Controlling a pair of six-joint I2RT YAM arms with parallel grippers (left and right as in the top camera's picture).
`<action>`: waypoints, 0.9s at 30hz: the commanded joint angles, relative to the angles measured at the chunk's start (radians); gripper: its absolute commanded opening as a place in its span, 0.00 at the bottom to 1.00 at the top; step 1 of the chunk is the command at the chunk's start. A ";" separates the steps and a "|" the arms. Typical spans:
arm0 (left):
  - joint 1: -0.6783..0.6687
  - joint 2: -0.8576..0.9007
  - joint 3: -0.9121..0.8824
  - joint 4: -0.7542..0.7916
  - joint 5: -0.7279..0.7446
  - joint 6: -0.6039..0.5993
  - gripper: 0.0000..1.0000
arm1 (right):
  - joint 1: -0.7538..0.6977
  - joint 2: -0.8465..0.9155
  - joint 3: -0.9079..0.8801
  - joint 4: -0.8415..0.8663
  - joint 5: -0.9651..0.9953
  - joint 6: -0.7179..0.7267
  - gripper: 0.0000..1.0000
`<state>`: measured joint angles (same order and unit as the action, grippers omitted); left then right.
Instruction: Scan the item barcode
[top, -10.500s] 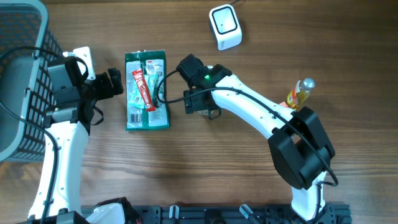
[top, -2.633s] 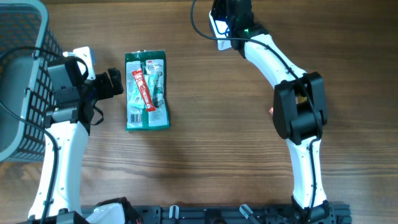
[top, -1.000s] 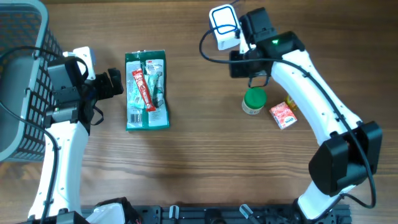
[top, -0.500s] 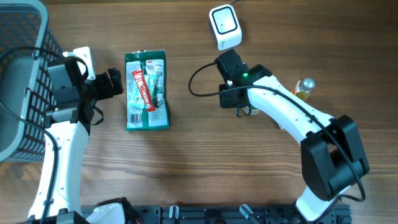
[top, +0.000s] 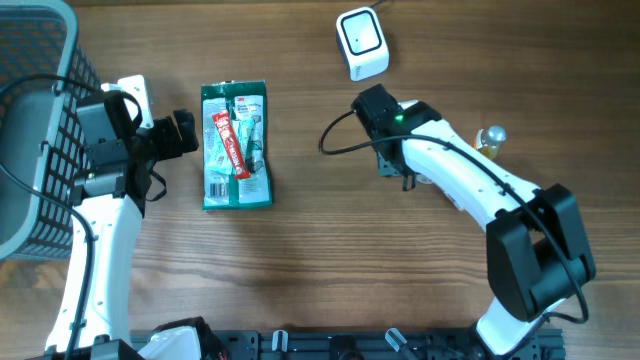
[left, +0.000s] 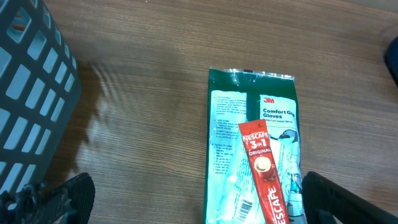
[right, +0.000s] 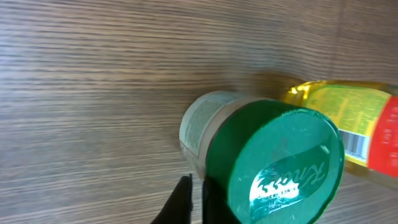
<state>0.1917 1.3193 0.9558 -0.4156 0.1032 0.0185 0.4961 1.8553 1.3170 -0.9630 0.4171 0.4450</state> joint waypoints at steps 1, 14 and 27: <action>0.005 0.003 0.008 0.002 0.004 0.008 1.00 | -0.022 0.004 -0.003 -0.004 0.038 0.003 0.11; 0.005 0.003 0.008 0.002 0.004 0.008 1.00 | 0.184 0.018 0.162 0.492 -0.687 -0.014 0.24; 0.005 0.003 0.008 0.002 0.004 0.008 1.00 | 0.337 0.254 0.162 0.761 -0.677 0.011 0.46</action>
<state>0.1917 1.3193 0.9558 -0.4156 0.1032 0.0185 0.8314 2.0750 1.4822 -0.2153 -0.2474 0.4488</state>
